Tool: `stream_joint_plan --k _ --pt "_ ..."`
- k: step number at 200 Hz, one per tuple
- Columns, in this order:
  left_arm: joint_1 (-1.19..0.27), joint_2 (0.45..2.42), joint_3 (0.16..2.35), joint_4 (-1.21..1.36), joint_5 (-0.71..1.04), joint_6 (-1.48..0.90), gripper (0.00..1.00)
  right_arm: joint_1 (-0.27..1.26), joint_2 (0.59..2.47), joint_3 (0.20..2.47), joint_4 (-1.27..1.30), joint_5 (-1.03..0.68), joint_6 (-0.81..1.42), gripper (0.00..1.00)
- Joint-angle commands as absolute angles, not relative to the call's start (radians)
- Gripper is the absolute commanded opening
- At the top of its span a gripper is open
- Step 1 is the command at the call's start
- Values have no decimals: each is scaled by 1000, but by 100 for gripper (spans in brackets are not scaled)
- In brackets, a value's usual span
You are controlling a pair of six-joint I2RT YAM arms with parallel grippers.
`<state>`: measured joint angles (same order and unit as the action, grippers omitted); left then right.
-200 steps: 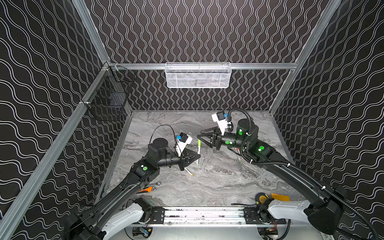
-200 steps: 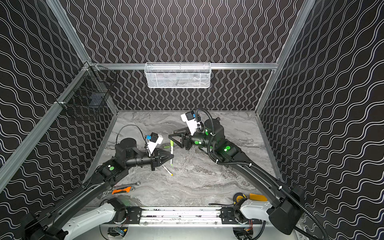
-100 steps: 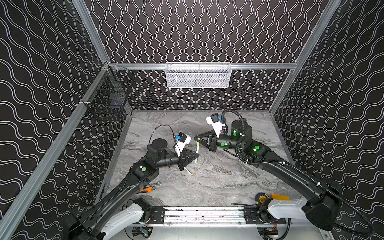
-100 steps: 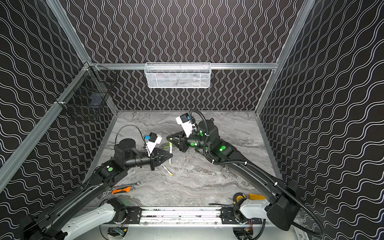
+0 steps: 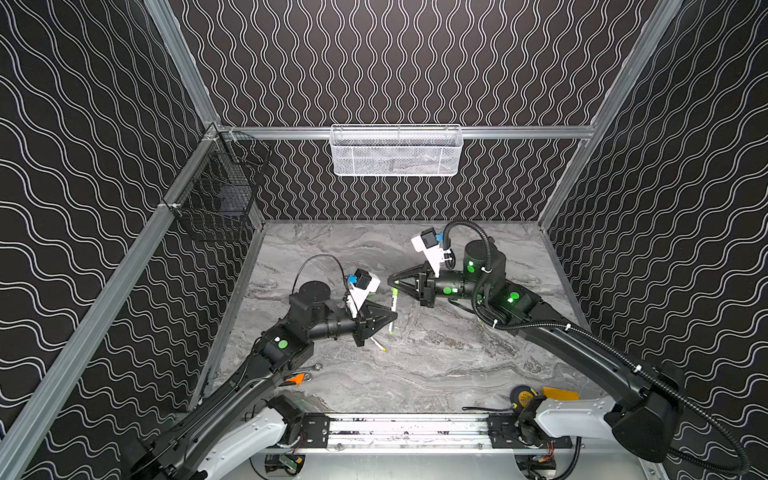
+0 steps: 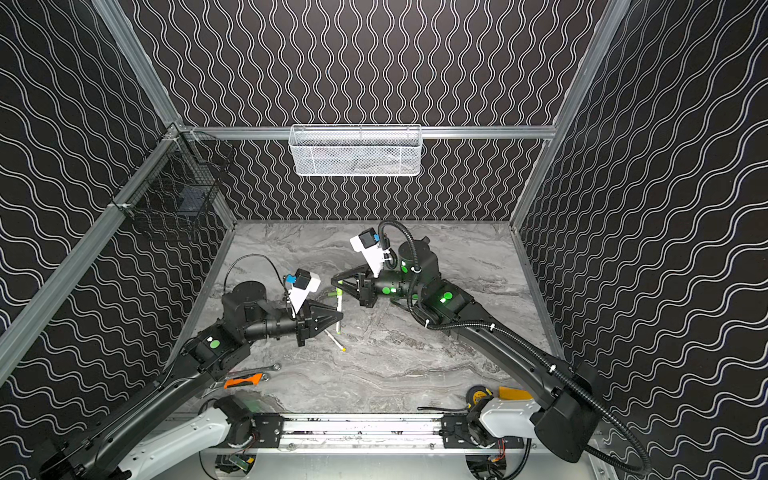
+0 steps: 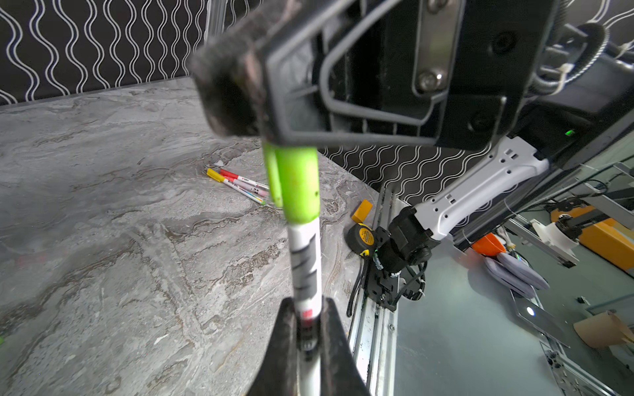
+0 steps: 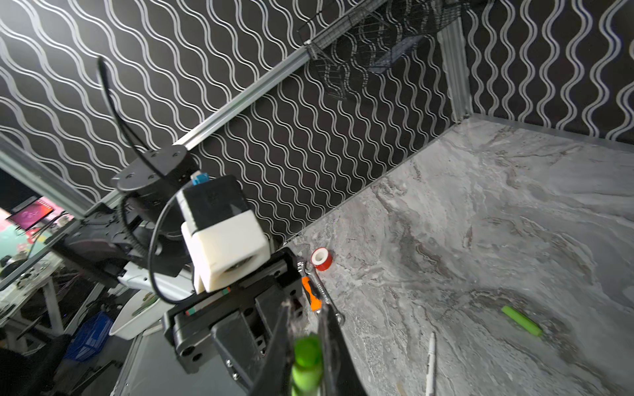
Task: Insert the pens into the pen caps
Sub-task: 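Press the green cap onto the pen with both grippers holding it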
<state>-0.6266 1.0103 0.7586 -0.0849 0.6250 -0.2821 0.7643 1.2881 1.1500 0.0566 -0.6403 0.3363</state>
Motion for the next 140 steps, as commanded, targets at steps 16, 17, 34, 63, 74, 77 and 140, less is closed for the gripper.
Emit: stream_joint_plan --k 16,17,34,63,74,77,140 --pt "-624 985 750 163 586 -260 0 769 1275 1110 8 -811 399 0" --pt "-624 985 750 165 584 -259 0 769 1274 1109 9 -812 399 0" --pt "-625 997 763 195 579 -252 0 777 1263 1074 24 -834 420 0" --pt "-624 1007 784 282 625 -247 0 814 1228 1005 89 -888 423 0" --pt "-624 1008 789 323 652 -250 0 823 1219 981 84 -897 411 0" --pt "-624 1008 792 332 661 -250 0 826 1216 974 79 -898 405 0" --pt "-625 1006 807 392 671 -238 0 842 1202 983 -71 -776 365 0"
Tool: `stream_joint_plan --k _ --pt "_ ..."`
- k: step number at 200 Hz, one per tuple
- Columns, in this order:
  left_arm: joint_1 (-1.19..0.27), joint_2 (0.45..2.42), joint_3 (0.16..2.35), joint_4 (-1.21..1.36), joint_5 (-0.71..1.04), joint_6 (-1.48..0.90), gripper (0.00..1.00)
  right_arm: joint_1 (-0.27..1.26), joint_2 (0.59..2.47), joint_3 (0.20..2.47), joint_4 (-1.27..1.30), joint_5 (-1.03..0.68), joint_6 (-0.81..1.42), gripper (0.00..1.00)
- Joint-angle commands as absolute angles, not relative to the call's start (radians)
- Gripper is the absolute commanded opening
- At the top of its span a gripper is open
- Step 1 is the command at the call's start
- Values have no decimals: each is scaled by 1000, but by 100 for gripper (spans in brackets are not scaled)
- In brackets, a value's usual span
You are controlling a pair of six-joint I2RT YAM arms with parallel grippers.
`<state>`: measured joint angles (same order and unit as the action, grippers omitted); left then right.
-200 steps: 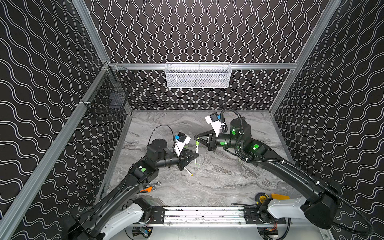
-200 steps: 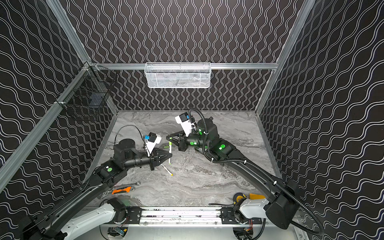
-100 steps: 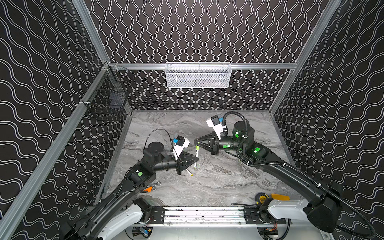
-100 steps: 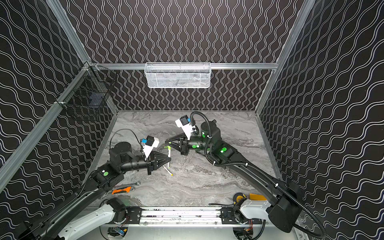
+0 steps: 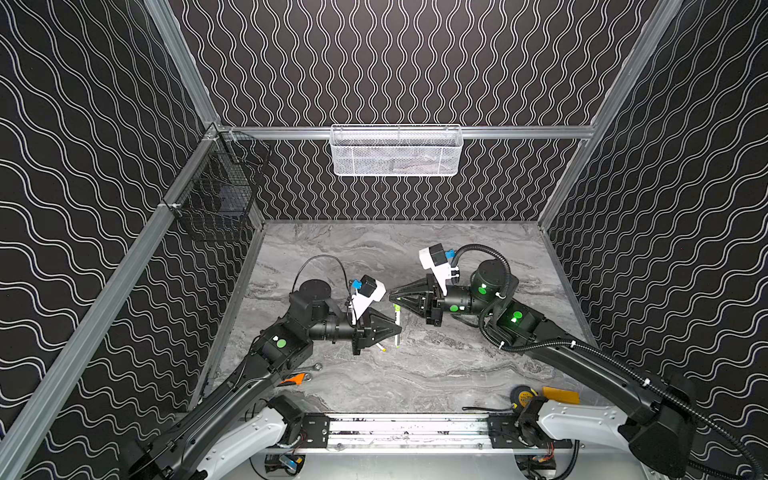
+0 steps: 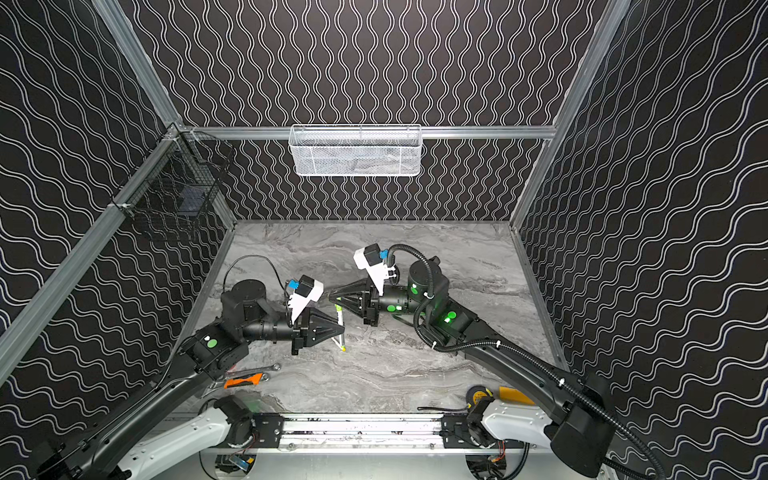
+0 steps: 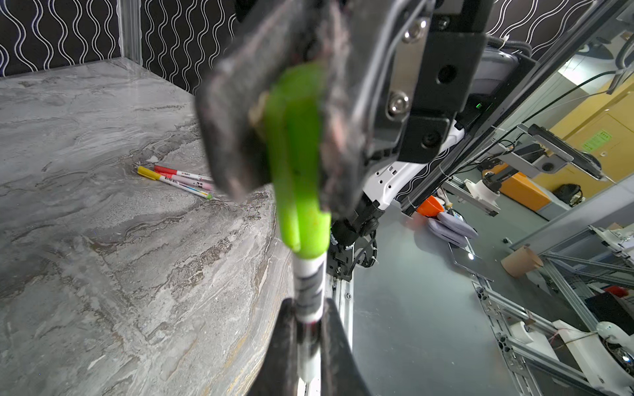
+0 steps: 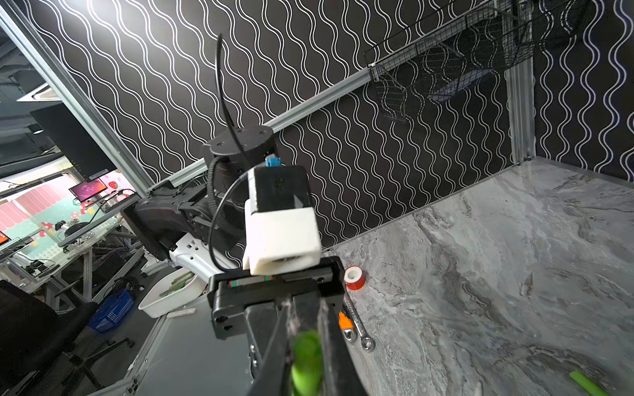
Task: Insert the pens into the pen caps
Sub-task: 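Press the green cap onto the pen with both grippers holding it, then carry the capped pen to the markers with the right gripper while the left withdraws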
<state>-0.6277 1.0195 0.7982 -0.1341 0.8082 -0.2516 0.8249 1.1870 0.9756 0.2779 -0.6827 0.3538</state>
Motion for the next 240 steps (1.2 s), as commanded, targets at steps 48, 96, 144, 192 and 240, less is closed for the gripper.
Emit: stream_joint_plan --k 48,96,144,192,240 --pt "-624 965 739 471 593 -284 0 891 1252 1098 -237 -418 503 0" --pt "-625 974 750 433 600 -288 0 911 1244 1110 -257 -314 502 0" --pt "-624 943 747 301 652 -311 67 737 1237 1111 -221 -320 453 0" --pt "-623 779 725 39 595 -274 98 535 1408 1141 -353 -283 270 0" --pt "-624 694 760 -181 544 -217 99 442 1741 1293 -609 -43 101 0"
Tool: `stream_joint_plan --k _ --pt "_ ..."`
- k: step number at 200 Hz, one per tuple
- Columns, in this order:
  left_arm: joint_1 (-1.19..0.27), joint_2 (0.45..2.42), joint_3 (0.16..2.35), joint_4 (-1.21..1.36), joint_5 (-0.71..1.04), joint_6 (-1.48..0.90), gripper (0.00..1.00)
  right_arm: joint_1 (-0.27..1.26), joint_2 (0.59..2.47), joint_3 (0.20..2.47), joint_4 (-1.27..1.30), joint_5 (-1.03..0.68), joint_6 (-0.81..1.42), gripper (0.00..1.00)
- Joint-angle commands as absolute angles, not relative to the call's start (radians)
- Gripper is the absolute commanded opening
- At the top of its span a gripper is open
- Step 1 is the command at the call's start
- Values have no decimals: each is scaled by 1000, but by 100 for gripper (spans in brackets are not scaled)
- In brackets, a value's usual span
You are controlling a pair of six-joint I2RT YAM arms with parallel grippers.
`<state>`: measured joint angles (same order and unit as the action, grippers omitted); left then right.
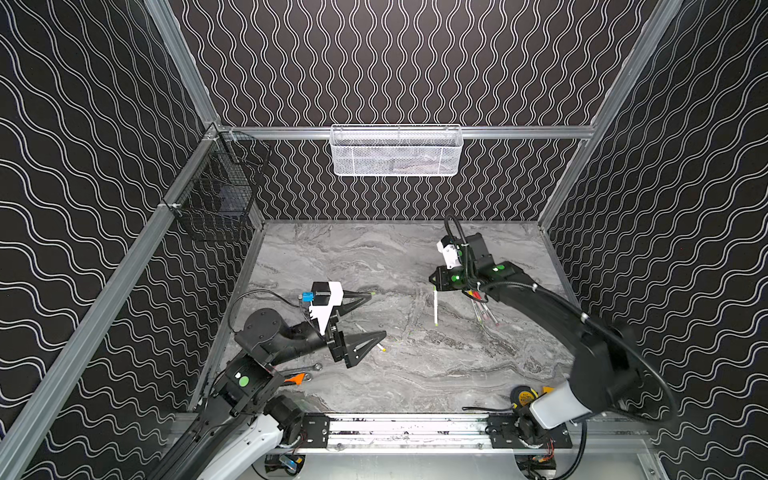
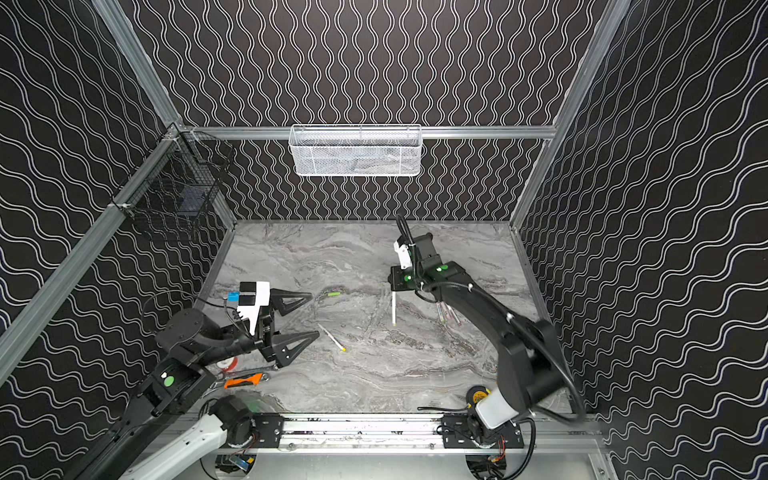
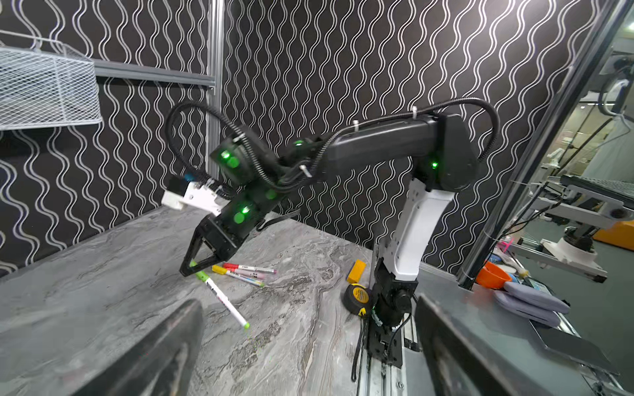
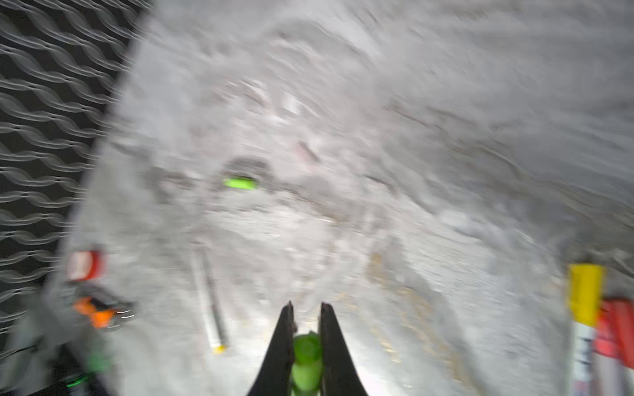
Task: Insert the pens into the pen caps
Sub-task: 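Carry the capped pen to the markers with the right gripper while the left withdraws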
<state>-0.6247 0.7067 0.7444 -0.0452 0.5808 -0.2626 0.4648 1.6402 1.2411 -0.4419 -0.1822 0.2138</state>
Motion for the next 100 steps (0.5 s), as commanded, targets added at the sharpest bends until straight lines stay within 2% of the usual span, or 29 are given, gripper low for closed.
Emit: stream_joint_plan --k 1,100 --pt "-623 695 761 -184 543 -217 99 443 1747 1295 -611 -38 100 0" --pt "-623 722 759 -190 579 -220 99 288 1959 1335 -571 14 7 0"
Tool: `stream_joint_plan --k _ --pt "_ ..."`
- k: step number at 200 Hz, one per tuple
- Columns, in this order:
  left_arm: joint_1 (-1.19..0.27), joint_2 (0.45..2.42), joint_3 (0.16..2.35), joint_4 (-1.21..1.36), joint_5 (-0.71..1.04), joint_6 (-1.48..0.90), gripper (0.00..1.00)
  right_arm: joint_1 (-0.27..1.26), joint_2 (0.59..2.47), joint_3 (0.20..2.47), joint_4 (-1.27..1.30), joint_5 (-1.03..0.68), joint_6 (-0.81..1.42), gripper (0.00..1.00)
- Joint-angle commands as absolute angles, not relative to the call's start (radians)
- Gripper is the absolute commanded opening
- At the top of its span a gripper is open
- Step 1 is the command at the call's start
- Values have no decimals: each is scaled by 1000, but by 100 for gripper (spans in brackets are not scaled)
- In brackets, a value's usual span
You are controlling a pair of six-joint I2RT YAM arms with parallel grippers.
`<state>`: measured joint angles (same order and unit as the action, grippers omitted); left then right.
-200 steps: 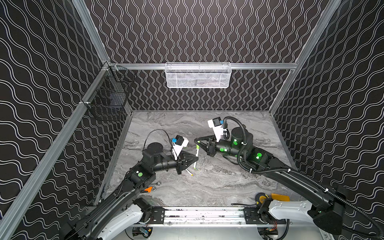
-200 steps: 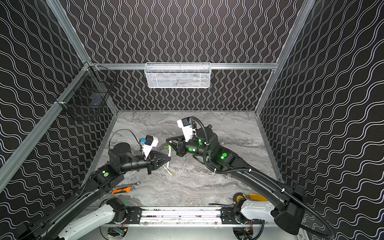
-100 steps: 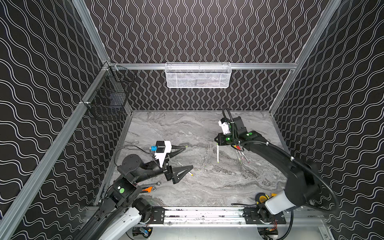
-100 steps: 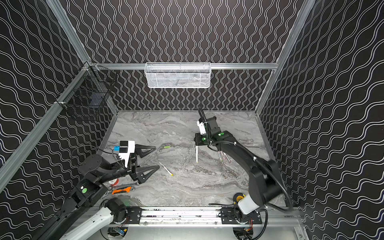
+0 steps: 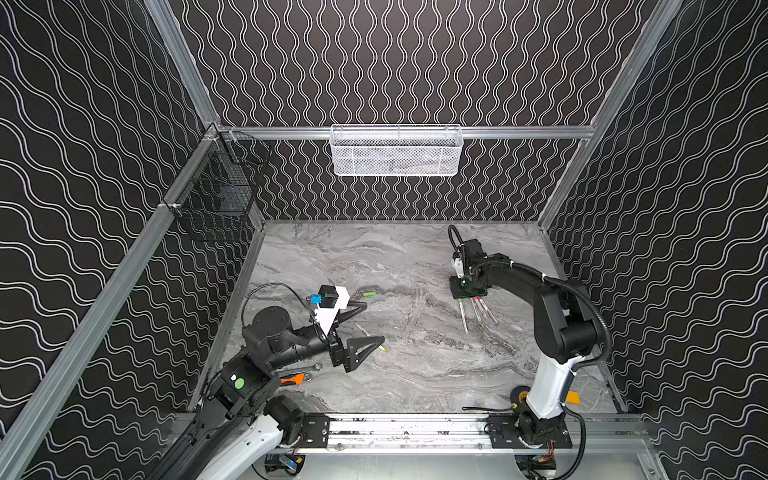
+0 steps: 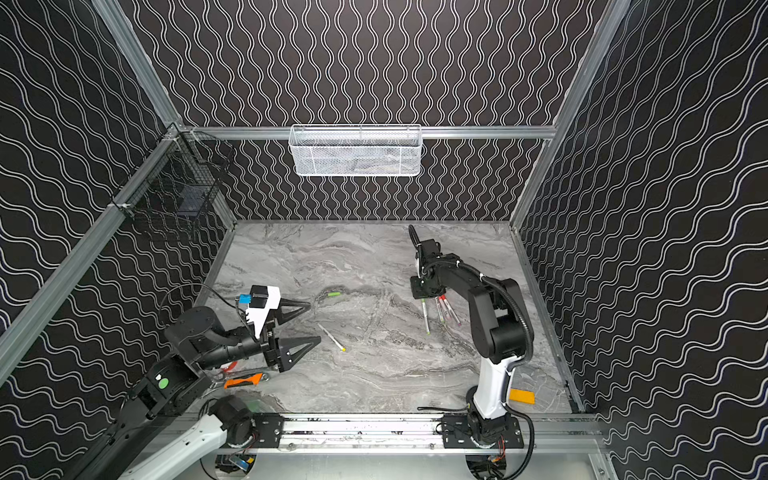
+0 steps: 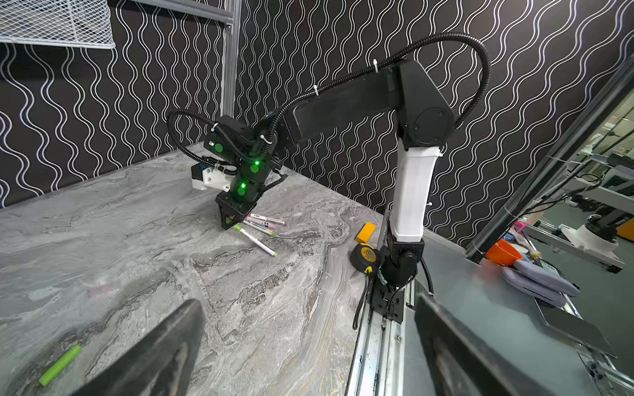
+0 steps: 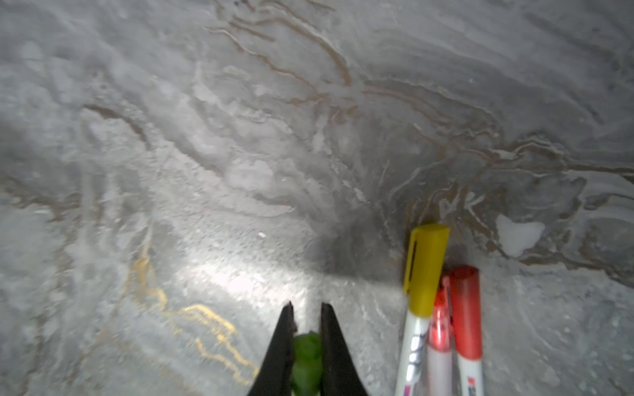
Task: Insert the pens into the pen caps
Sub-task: 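Carry the capped pen to the markers with the right gripper while the left withdraws, then release the capped pen beside the markers and raise the right gripper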
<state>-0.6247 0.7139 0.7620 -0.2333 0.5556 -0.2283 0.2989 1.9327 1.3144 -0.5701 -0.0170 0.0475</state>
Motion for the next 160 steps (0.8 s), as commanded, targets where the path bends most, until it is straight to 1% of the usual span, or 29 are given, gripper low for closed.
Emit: stream_joint_plan --k 1,33,85,123,145,160 --pt "-623 723 759 -188 580 -221 99 288 1960 1335 -571 15 6 0" --pt "-624 732 754 -170 586 -229 99 286 1993 1353 -543 15 -6 0" --pt "-624 712 749 -181 568 -226 99 285 2035 1391 -536 65 -20 0" --pt "-623 721 750 -181 569 -226 99 284 2059 1434 -567 90 -19 12" --pt "-624 713 749 -184 565 -224 99 285 2041 1437 -570 96 -20 18" --pt "-624 710 749 -184 562 -225 99 286 2027 1444 -576 99 -21 25"
